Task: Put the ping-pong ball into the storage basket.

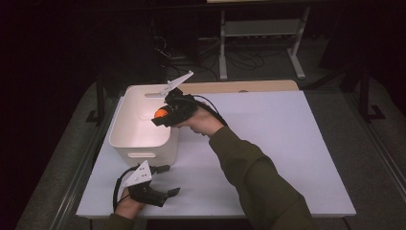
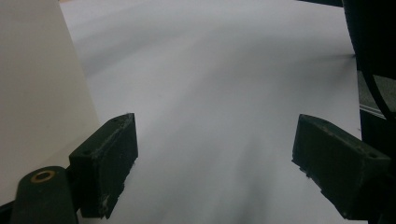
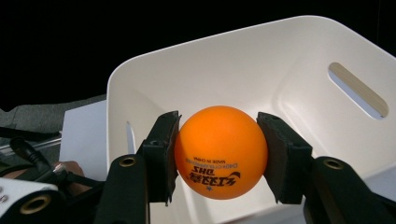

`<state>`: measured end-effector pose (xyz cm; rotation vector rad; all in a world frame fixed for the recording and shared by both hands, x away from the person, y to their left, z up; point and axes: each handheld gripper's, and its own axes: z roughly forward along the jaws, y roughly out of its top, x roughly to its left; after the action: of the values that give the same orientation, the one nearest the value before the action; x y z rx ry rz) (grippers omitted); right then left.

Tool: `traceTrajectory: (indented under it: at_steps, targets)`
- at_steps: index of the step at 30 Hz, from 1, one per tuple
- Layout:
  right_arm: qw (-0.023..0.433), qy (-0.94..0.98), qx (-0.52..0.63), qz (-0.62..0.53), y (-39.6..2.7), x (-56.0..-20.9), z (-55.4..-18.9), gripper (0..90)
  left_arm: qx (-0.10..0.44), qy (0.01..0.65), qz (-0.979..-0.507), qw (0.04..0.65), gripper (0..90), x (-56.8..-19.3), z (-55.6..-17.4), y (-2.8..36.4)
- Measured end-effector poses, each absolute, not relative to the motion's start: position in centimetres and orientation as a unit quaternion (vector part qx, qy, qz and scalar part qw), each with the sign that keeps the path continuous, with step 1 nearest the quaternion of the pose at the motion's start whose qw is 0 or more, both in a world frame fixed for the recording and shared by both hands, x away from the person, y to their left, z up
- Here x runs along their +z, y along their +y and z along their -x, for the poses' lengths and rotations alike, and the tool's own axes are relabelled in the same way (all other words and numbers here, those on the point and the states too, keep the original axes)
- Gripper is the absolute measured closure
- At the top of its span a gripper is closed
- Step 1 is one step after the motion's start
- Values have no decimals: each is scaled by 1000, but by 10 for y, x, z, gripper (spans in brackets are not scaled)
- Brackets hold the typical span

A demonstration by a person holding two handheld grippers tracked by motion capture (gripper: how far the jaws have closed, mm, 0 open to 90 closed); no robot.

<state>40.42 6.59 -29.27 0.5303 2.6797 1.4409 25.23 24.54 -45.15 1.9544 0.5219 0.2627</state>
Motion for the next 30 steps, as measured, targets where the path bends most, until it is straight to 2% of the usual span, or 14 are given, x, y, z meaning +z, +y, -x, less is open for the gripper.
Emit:
traceTrajectory:
  at_steps: [18, 23, 30]
  targets:
    - [20, 887, 431, -166, 103, -315, -410, 489, 108, 218, -816, 525, 140, -452, -252, 245]
    - [28, 886, 430, -170, 107, -318, -411, 377, 108, 217, -815, 526, 140, -452, -252, 245]
    - [34, 882, 435, -177, 100, -312, -411, 351, 106, 218, -816, 525, 140, -452, -253, 246]
